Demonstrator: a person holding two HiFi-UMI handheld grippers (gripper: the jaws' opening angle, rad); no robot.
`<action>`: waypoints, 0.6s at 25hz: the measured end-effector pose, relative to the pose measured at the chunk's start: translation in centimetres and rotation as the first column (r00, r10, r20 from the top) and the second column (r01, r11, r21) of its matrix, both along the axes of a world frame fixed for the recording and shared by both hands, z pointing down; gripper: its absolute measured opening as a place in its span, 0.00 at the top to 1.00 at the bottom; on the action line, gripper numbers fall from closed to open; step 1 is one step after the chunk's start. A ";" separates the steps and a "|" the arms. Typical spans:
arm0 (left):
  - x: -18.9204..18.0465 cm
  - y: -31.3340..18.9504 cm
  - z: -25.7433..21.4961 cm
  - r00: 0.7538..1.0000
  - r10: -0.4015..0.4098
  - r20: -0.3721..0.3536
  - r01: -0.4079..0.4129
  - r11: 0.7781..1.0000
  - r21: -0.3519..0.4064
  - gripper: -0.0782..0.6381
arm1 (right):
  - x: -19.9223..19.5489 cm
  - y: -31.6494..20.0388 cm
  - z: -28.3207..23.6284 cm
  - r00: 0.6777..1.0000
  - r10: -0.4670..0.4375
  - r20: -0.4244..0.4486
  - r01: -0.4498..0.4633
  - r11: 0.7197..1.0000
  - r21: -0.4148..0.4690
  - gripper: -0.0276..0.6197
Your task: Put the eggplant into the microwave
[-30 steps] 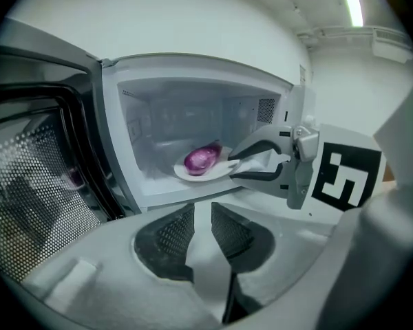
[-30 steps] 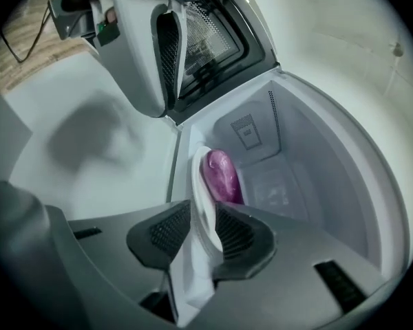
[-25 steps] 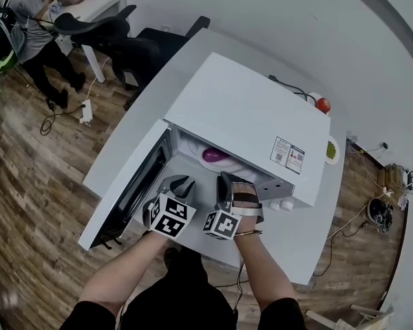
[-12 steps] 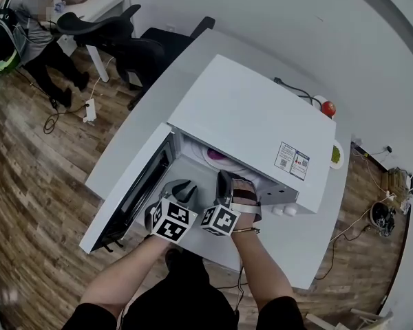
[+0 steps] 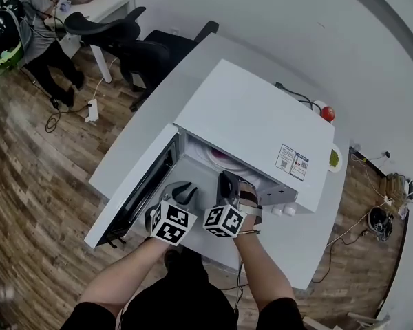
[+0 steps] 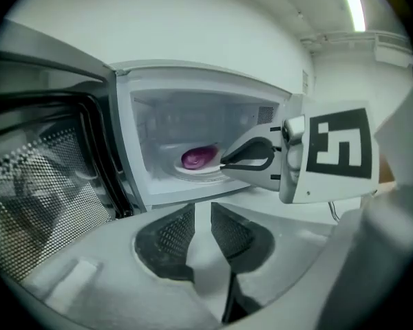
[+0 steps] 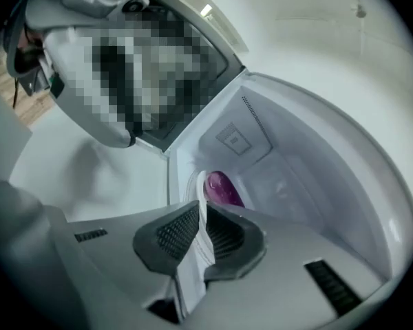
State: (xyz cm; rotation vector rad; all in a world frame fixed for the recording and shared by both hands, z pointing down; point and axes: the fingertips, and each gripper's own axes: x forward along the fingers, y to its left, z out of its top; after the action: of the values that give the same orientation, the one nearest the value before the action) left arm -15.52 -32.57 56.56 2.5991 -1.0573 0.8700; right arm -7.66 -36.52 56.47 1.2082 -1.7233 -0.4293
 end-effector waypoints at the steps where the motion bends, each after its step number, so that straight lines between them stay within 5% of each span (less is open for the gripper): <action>1: -0.1 0.5 -0.6 1.000 0.002 -0.007 -0.002 1.000 0.012 0.78 | -0.1 0.6 -0.6 0.999 0.006 0.036 -0.006 1.000 -0.002 0.89; 6: -0.8 3.8 -4.7 0.996 0.018 -0.086 -0.014 0.998 0.055 0.82 | -0.4 5.0 -4.4 0.972 0.070 0.226 -0.063 0.997 -0.038 0.89; 11: -1.7 8.1 -8.9 0.986 0.065 -0.151 -0.053 0.995 0.080 0.84 | -1.1 10.5 -8.5 0.906 0.124 0.404 -0.097 0.991 -0.088 0.89; 15: -1.9 11.4 -12.6 0.976 0.125 -0.180 -0.103 0.986 0.130 0.85 | -2.0 14.5 -12.1 0.872 0.108 0.478 -0.074 0.993 -0.090 0.89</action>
State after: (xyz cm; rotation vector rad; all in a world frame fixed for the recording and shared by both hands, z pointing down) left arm -17.38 -21.14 43.96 2.7996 -0.9440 0.5848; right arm -9.62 -22.01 44.40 1.4217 -2.0687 0.0001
